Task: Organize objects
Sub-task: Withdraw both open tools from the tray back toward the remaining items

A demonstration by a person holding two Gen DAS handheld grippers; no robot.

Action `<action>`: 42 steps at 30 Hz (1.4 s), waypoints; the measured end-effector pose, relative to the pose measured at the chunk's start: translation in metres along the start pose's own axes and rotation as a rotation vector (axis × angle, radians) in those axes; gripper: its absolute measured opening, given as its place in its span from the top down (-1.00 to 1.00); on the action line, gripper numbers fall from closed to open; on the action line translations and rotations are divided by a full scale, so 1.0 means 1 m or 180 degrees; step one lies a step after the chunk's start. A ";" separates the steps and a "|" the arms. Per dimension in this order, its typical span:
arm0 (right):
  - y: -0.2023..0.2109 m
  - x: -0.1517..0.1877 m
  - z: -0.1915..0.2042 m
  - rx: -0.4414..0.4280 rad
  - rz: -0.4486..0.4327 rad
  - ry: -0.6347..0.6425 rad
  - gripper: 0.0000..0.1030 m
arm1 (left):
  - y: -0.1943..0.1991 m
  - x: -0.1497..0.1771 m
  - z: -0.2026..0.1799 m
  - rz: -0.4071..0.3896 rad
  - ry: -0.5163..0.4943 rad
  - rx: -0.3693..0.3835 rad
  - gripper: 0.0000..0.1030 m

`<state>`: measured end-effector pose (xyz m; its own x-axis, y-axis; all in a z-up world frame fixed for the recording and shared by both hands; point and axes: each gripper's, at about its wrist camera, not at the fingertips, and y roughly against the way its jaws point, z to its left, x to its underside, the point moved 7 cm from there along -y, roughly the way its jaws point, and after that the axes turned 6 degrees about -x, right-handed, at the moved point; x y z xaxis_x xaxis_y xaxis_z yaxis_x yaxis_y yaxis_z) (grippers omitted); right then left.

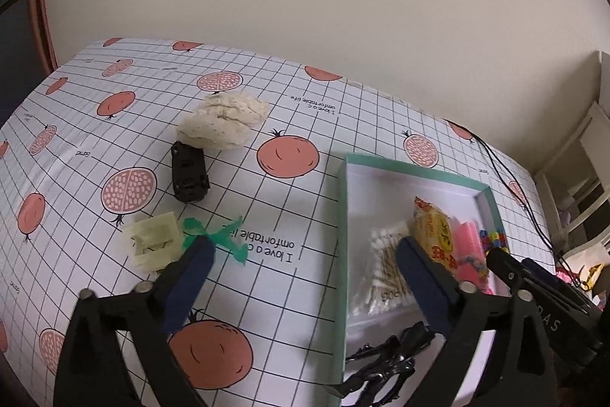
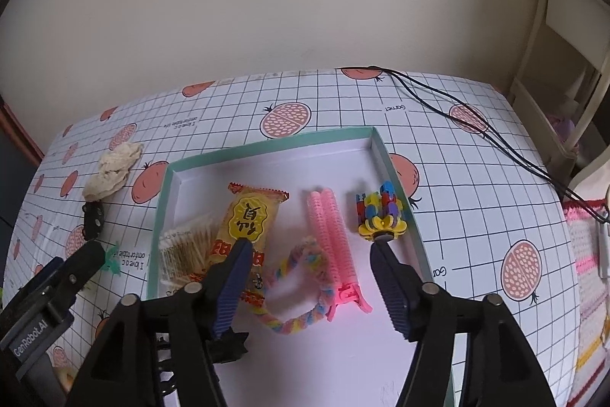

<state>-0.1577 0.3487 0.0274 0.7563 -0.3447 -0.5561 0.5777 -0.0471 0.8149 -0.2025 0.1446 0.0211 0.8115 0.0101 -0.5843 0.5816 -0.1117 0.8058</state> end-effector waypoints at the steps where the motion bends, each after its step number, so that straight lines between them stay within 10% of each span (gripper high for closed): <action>1: -0.001 0.000 0.000 0.0000 0.0003 -0.0001 -0.43 | -0.001 0.000 0.001 -0.0003 0.0006 -0.0015 -1.00; 27: -0.010 0.006 0.010 -0.0035 0.0064 0.0128 -1.00 | -0.009 0.001 0.030 0.0121 0.0226 -0.0137 -1.00; 42: -0.015 0.006 0.011 -0.0008 0.0092 0.0135 -1.00 | -0.015 0.003 0.040 0.0188 0.0278 -0.0189 -1.00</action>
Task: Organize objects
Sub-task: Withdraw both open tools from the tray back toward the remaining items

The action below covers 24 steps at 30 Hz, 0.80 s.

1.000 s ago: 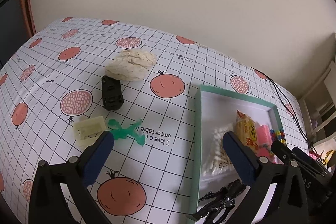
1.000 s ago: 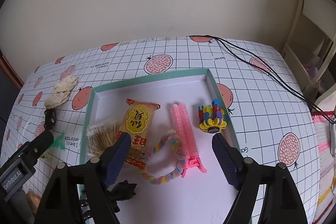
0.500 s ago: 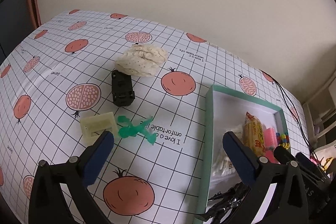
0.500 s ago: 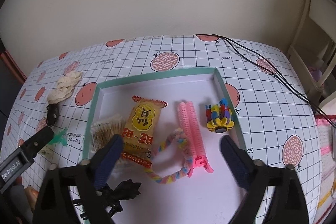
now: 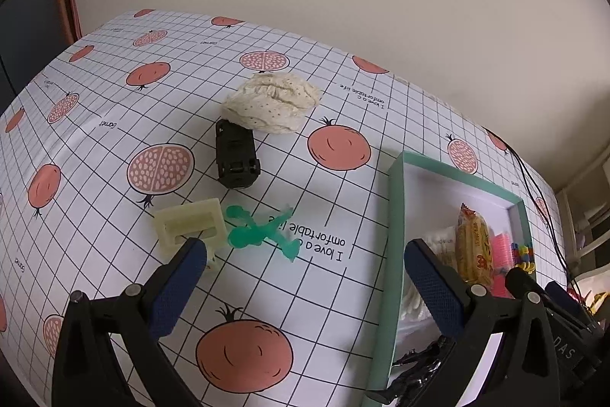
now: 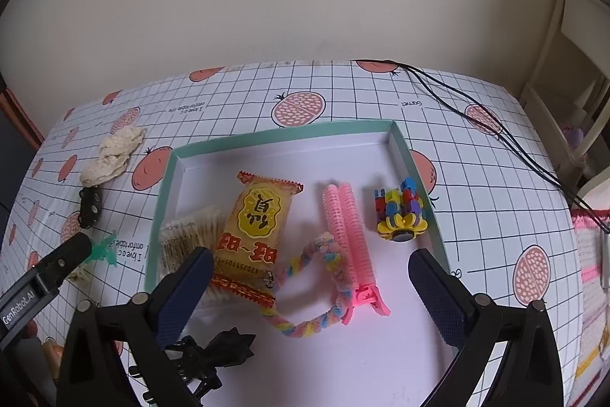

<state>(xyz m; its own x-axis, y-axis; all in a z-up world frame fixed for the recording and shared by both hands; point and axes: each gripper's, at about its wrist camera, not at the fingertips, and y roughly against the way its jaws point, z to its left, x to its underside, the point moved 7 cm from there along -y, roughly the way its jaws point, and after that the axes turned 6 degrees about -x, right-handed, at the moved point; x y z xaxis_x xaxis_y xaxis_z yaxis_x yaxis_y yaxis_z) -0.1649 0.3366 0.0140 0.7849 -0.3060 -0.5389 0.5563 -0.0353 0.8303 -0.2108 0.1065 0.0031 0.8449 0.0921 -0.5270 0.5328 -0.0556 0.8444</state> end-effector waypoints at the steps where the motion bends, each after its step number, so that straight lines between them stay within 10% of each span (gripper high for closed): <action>1: 0.000 0.000 0.001 -0.0006 0.0001 0.0001 -1.00 | 0.000 0.000 0.001 0.0006 0.0017 -0.0001 -1.00; 24: -0.006 -0.007 0.040 -0.0159 -0.0065 0.0137 -1.00 | -0.018 -0.016 0.080 0.0054 0.0596 -0.0133 -1.00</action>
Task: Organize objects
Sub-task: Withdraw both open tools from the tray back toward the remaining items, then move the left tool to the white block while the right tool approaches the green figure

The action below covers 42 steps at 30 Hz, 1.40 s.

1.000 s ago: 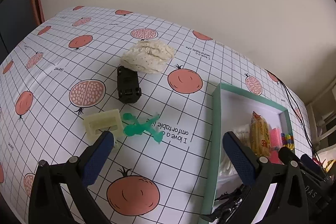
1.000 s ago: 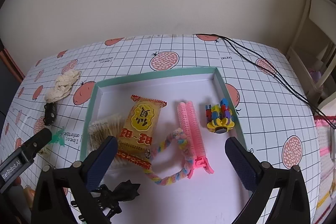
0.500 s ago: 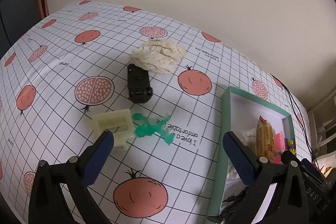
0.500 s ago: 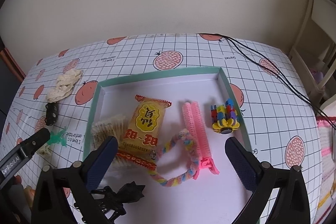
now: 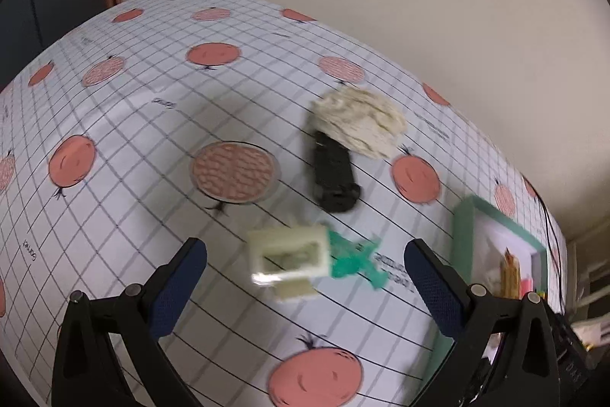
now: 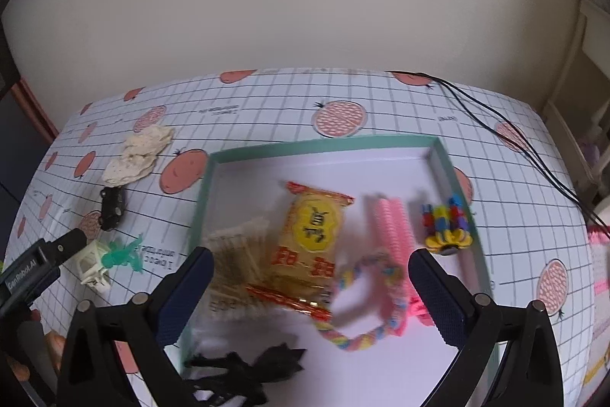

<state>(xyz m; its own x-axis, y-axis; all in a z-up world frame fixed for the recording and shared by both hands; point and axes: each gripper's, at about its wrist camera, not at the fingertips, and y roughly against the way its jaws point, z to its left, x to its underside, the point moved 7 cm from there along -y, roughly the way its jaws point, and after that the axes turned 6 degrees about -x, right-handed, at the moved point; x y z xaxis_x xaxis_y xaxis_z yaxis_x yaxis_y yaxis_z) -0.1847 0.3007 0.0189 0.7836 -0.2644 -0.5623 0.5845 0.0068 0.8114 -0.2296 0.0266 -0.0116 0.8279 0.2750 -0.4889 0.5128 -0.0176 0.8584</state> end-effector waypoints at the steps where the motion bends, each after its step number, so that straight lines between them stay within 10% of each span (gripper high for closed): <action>1: -0.001 -0.001 0.003 -0.0014 -0.0002 0.0007 -1.00 | -0.001 -0.002 0.004 0.0011 0.0026 0.0000 -1.00; 19: -0.029 -0.001 0.117 -0.0371 0.0036 0.0515 -1.00 | -0.018 -0.019 0.068 0.0177 0.0255 -0.0060 -1.00; 42: -0.068 0.024 0.152 -0.0435 0.0259 0.0838 -0.88 | -0.043 -0.011 0.023 0.0345 -0.0083 0.0171 -1.00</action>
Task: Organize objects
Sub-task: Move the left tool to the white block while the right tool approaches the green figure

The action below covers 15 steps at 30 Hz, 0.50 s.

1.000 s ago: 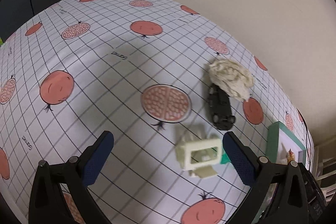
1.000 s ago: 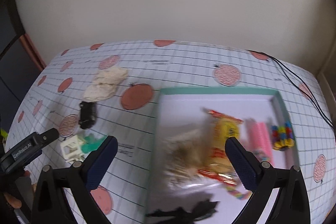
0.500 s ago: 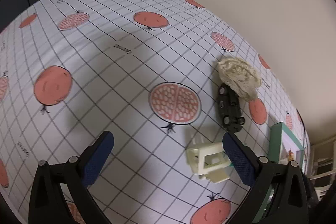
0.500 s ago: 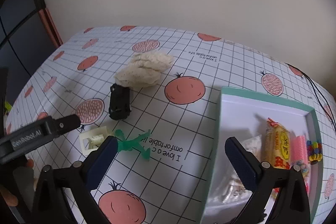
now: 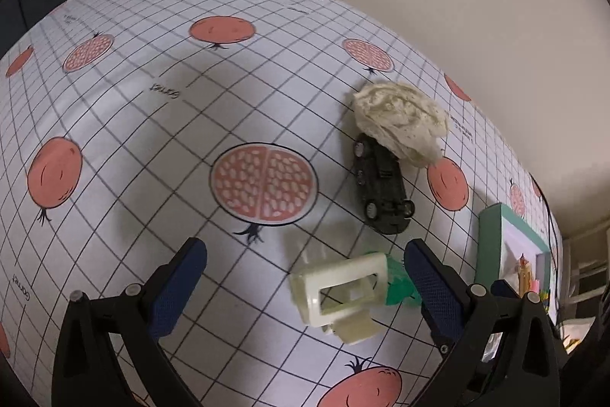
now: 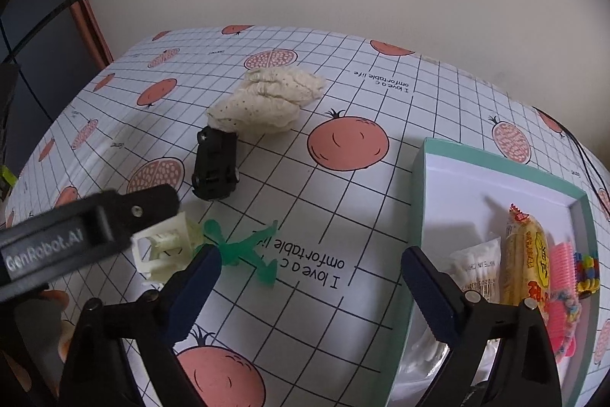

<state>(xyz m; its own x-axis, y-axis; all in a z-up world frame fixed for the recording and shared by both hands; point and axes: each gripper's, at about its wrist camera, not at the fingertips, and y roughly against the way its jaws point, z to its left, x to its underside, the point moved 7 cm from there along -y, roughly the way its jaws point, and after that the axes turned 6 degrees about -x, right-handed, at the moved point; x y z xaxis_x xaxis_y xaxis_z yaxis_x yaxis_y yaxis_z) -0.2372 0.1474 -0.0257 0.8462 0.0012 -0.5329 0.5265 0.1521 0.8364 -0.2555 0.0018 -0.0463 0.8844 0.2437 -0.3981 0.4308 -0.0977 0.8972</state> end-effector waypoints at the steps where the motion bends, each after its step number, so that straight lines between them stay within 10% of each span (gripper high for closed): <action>1: 0.000 0.000 0.000 -0.0001 0.0002 0.0006 -0.88 | -0.001 0.001 -0.003 -0.0007 -0.0031 -0.0014 -1.00; 15: -0.002 0.000 -0.001 -0.0043 0.0020 -0.0032 -0.86 | -0.015 0.012 -0.013 0.0052 -0.0258 -0.0198 -0.96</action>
<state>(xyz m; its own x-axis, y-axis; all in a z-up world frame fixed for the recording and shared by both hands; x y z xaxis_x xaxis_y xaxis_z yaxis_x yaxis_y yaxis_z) -0.2383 0.1478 -0.0278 0.8502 -0.0079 -0.5263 0.5202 0.1655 0.8379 -0.2535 0.0191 -0.0616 0.9039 0.1635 -0.3952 0.4064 -0.0405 0.9128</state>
